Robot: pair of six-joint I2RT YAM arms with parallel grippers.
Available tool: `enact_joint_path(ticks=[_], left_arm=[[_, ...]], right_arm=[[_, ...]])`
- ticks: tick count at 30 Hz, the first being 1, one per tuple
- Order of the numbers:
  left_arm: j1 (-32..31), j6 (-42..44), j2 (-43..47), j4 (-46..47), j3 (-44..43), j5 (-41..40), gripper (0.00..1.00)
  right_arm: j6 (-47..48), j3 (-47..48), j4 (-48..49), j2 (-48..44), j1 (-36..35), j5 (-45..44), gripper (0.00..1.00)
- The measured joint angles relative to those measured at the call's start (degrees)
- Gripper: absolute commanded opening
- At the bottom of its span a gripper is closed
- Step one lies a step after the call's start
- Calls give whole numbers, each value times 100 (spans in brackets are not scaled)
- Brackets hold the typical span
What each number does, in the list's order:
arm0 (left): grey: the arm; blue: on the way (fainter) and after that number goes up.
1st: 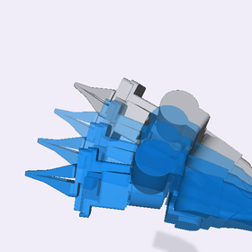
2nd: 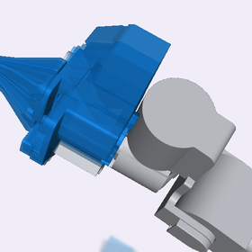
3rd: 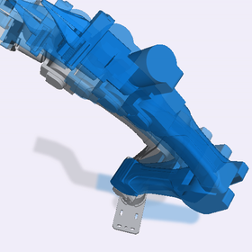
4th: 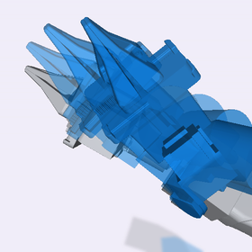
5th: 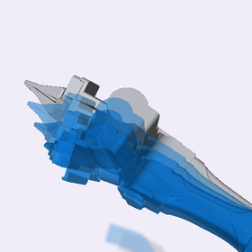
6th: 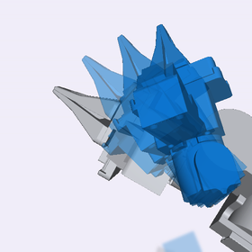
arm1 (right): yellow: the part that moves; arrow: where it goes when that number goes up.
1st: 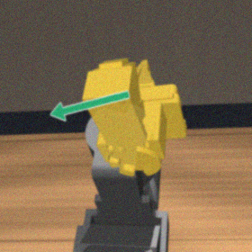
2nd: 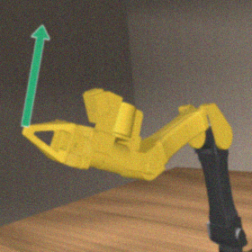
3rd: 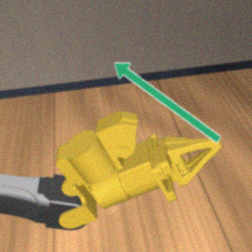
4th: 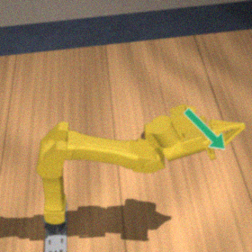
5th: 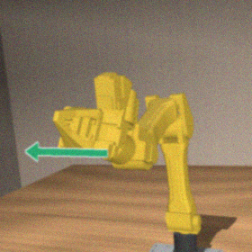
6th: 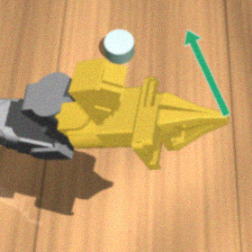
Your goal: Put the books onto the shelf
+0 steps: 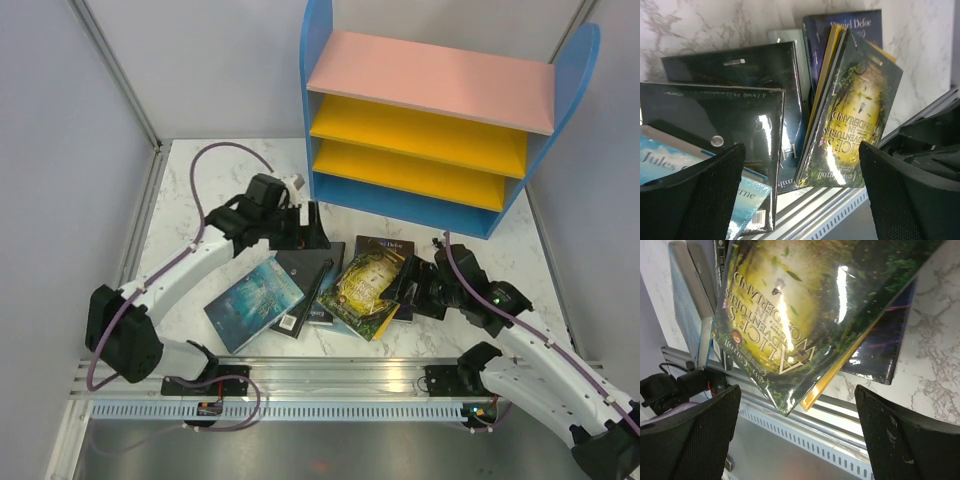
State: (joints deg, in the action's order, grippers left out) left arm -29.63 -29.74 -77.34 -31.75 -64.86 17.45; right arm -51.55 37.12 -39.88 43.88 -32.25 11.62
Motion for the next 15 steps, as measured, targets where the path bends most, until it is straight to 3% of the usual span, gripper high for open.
enact_joint_path(ticks=[6,11,15], left_arm=[[-1034,4,-929,-155,-328,-238,95],[-1419,9,-1657,-199,-614,-234,92],[-1523,17,-2057,-238,-820,-214,91]], right_arm=[[-256,-140,-227,-267,0,-367,98],[-247,-188,-144,92,195,-664,98],[-72,-245,28,490,813,-614,98]])
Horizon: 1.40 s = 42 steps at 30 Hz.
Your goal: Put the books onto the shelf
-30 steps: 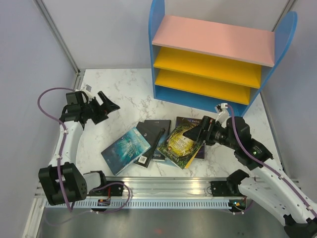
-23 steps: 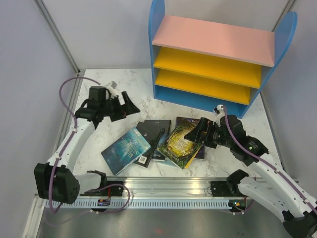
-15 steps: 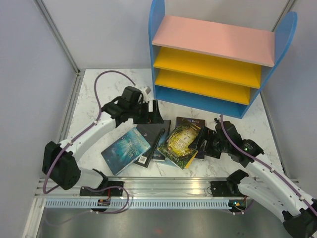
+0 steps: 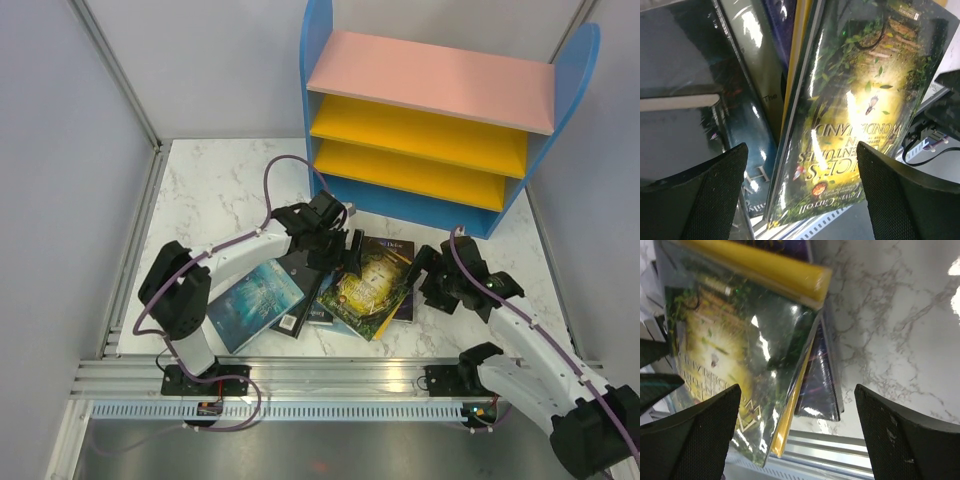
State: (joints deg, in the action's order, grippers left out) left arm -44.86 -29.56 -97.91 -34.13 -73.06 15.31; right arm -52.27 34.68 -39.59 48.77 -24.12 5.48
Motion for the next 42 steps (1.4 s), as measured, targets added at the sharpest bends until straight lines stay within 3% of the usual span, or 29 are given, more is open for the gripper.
enact_joint_path(ticks=[6,17,27,39,41,42], left_arm=[[-293,0,-232,0,-262,26,91],[-577,7,-321,-22,-352,15,91],[-1062,4,-802,-11,-981,79,91],[-1082,4,-848,79,-1073,251,90],[-1082,4,-857,92,-1073,302,90],[-1082,4,-868,103,-1073,321,90]], right_arm=[[238,-118,306,280,754,247,97],[413,-122,664,520,776,588,97],[553,-129,702,721,802,660,96],[492,-273,704,562,811,664,96],[448,-326,704,481,813,654,94],[424,-358,699,413,813,645,88]])
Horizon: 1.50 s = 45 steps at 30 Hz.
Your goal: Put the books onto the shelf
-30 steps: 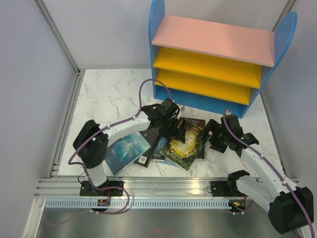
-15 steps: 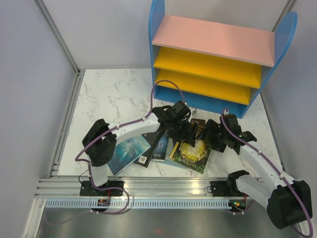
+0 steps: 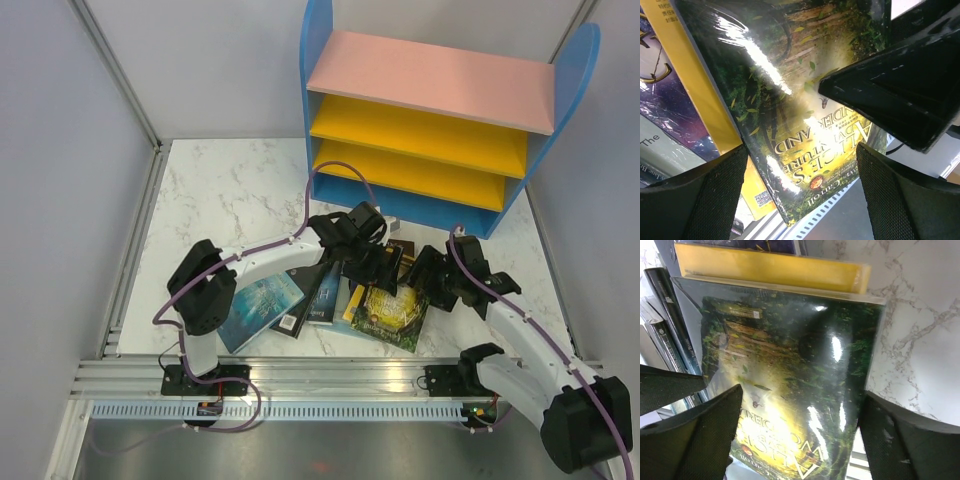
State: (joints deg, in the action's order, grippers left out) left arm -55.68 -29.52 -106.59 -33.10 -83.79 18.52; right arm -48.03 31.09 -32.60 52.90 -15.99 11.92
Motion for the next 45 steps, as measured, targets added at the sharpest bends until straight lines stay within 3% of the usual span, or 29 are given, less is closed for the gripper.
enact_joint_path(ticks=[2,3,6,7,11,12,14,16,24,29,31,33,41,45], left_arm=[[0,0,-9,9,11,7,90],[2,0,-9,22,20,9,90],[22,-4,-11,-17,72,-15,90],[46,-9,-9,-24,74,-11,90],[127,-24,-2,-76,103,-50,90],[149,-26,11,-87,105,-52,90],[188,-33,37,-105,114,-63,90],[247,-59,81,-118,136,-11,90],[212,-221,348,205,151,269,91],[98,-376,476,660,164,625,91],[83,-439,485,857,199,780,90],[74,-498,485,1016,269,892,90],[197,-640,776,1158,393,1025,94],[636,-662,1362,1161,538,1040,96]], right_arm=[[-39,-59,-4,-120,7,-31,79],[-66,-96,-28,-201,9,-66,66],[-186,-157,-63,-498,42,-111,52],[-203,-157,-63,-632,48,-138,42],[-304,-129,50,-994,81,-131,25],[-321,-114,96,-1040,85,-125,14],[-308,-74,227,-1115,87,-66,5],[-332,-55,400,-1165,92,48,4],[-522,-109,1231,-1062,118,533,19],[-671,-319,1580,-894,109,879,20],[-776,-420,1685,-785,90,1051,15],[-820,-476,1742,-693,57,1178,0],[-695,-240,1475,-595,-4,1287,0],[-522,267,970,-525,-4,1163,0]])
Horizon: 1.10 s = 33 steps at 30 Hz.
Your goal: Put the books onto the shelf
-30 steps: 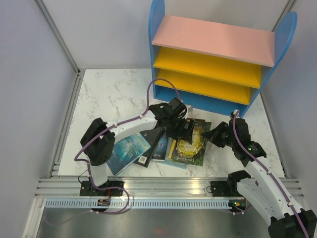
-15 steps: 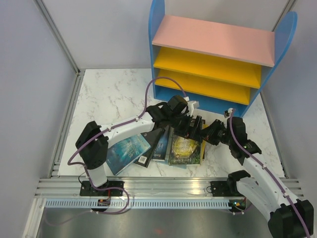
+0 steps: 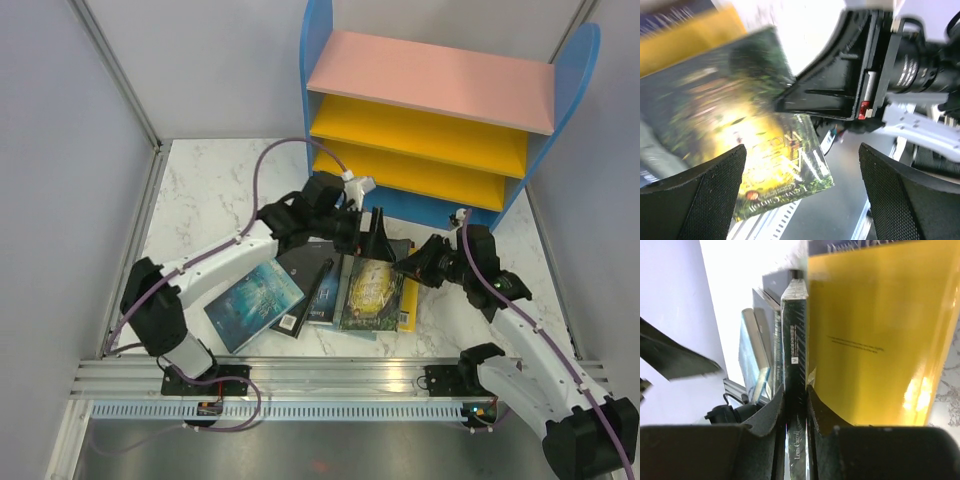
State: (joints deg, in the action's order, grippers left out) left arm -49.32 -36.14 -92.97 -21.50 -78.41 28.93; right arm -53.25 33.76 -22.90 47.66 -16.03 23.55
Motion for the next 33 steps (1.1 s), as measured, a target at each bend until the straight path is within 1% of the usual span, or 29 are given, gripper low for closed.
enact_joint_path(ticks=[5,11,17,24,29,33], left_arm=[[817,7,699,-24,125,59,96],[1449,15,898,-111,234,269,98],[1685,57,994,-240,291,463,100],[1845,61,1084,-149,293,763,100],[2085,-96,1084,352,424,1095,100],[2179,-387,1115,951,782,1381,100]], right_arm=[[83,824,-369,125,2,-170,0],[74,1805,-514,315,2,-197,0],[22,2365,-562,520,2,-125,0],[-83,2640,-695,531,2,-116,0],[-168,2911,-776,542,2,-114,0],[-317,3101,-693,601,2,-74,0]])
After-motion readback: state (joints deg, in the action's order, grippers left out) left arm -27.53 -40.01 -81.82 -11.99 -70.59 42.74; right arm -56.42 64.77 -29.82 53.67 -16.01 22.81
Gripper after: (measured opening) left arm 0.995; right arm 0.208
